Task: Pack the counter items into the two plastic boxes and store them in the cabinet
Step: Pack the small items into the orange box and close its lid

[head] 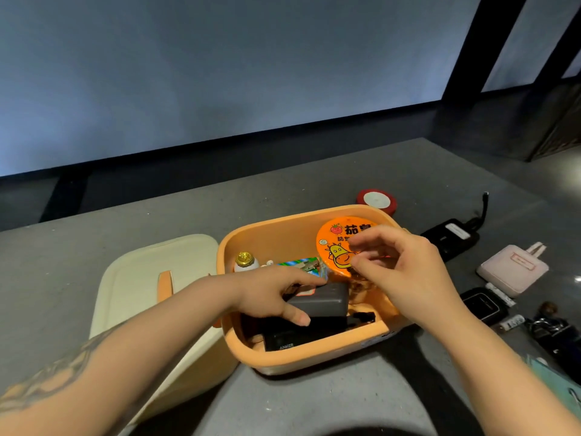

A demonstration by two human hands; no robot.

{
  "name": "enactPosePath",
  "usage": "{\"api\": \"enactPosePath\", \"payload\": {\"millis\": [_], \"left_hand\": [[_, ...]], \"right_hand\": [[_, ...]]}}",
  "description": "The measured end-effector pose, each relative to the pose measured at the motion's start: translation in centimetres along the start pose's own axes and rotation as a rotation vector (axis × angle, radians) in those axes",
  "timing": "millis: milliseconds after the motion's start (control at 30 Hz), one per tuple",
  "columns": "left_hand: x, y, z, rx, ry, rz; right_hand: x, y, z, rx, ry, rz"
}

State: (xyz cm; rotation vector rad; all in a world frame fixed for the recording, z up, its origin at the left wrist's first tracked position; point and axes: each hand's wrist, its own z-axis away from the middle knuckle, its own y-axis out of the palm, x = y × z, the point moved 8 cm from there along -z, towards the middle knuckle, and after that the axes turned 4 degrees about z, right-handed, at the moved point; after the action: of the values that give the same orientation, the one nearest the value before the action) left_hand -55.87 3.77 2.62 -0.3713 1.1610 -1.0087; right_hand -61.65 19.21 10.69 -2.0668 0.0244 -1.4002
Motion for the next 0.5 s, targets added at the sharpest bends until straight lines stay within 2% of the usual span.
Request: {"api": "enactPosePath", "payload": {"millis": [133,267,367,500], "left_hand": [[1.0,0.4,-0.5,0.017,-0.057,-0.028],[1.7,1.0,-0.6,0.137,-0.123,0.022],[1.3,0.8,-0.9,0.113,-0.13,0.042],[1.2,0.3,-0.6,0.017,-0.159,-0.225]], "right_hand": [[0.0,0.9,-0.1,0.023,0.009,-0.001],[0.1,1.6,-0.3,0.042,0.006,0.01],[0.3,1.8,-0.3,0.047,-0.009,0.01],[0.2,1.2,-0.7,0.033,-0.002,0.018]]}}
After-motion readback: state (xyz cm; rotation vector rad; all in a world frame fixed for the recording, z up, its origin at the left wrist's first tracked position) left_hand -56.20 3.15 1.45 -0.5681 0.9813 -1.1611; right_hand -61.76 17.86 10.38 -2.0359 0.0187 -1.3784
